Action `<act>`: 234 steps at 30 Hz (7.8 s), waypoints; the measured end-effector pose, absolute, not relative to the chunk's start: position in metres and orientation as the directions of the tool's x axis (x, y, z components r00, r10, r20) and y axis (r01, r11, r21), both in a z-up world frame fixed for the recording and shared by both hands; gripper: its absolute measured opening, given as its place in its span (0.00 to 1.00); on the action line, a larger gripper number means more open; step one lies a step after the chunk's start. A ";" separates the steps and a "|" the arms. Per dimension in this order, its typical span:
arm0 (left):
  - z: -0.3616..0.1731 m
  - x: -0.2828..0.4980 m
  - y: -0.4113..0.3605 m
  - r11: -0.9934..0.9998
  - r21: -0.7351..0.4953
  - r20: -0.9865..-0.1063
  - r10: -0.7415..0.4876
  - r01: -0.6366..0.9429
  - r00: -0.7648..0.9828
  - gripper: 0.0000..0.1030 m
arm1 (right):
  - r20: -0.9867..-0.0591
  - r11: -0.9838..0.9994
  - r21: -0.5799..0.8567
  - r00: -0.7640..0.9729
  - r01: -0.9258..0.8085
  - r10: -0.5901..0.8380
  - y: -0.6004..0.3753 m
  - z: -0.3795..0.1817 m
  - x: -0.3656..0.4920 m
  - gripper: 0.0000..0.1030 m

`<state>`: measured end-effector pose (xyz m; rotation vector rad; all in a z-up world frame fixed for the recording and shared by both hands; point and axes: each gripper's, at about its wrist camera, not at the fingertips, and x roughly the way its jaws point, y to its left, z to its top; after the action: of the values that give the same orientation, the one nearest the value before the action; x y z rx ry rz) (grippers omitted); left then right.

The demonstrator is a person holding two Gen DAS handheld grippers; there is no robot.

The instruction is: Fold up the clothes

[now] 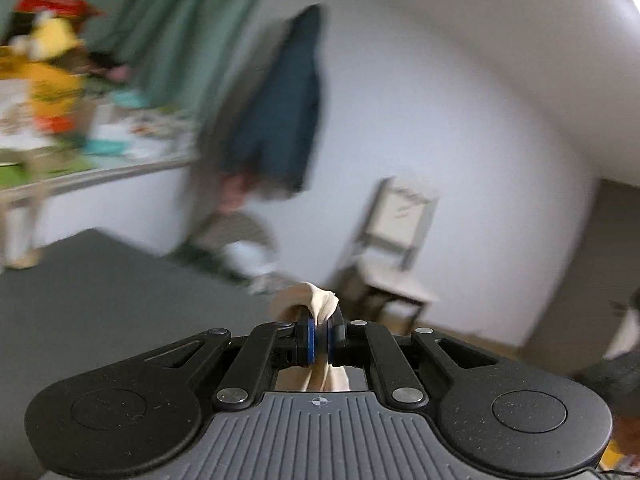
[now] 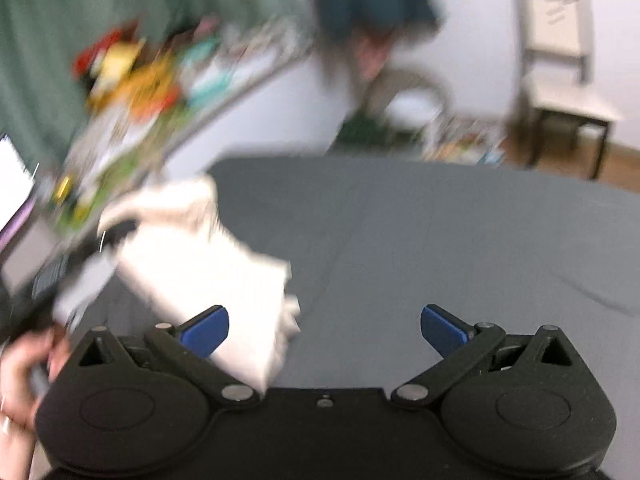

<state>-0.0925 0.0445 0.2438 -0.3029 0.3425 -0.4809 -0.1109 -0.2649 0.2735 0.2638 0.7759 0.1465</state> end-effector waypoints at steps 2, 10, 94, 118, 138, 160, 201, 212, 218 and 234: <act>0.212 -0.085 0.026 0.838 -0.350 -0.325 -0.528 0.419 0.785 0.05 | -0.630 0.951 0.309 0.754 0.025 0.185 -0.284 0.249 -0.113 1.00; 0.083 -0.091 -0.008 0.846 -0.393 -0.562 -0.531 0.361 0.634 0.05 | -0.724 0.888 0.450 0.622 0.096 0.299 -0.320 0.145 -0.092 0.77; 0.062 -0.054 0.005 0.951 -0.309 -0.711 -0.251 0.030 0.657 0.17 | -0.777 0.487 0.214 0.155 -0.847 0.610 -0.211 0.092 -0.195 0.06; 0.025 -0.067 0.099 0.892 -0.403 -0.680 -0.141 -0.207 0.719 0.81 | -0.796 0.512 0.192 0.172 -0.837 0.580 -0.192 0.096 -0.188 0.43; 0.022 -0.048 0.093 0.929 -0.356 -0.645 -0.164 -0.103 0.746 0.51 | -0.937 0.730 0.211 0.078 -0.651 0.340 -0.141 0.088 -0.149 0.28; 0.091 -0.085 0.085 0.962 -0.271 -0.421 -0.100 -0.019 0.901 0.08 | -0.805 0.790 -0.292 0.585 -0.540 0.102 -0.186 0.129 -0.154 0.04; 0.063 -0.141 -0.092 0.499 0.608 -0.690 -0.053 0.618 0.722 0.76 | -0.528 0.953 -0.269 0.849 -0.138 -0.026 -0.282 0.177 -0.096 0.04; 0.068 -0.145 -0.081 0.535 0.697 -0.543 -0.041 0.477 0.839 0.61 | -0.627 0.971 -0.222 0.776 -0.089 -0.072 -0.309 0.138 -0.087 0.04; 0.076 -0.143 -0.076 0.587 0.671 -0.523 -0.061 0.454 0.850 0.60 | -0.639 0.975 -0.205 0.766 -0.087 -0.066 -0.311 0.135 -0.092 0.04; 0.094 -0.109 -0.043 0.797 0.486 -0.579 -0.015 0.360 0.815 0.03 | -0.723 0.998 -0.002 0.689 -0.060 0.040 -0.325 0.104 -0.098 0.11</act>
<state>-0.1085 -0.0433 0.0937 0.6234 0.5902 -0.2144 -0.0983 -0.3247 0.1036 -0.0265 0.8084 0.0556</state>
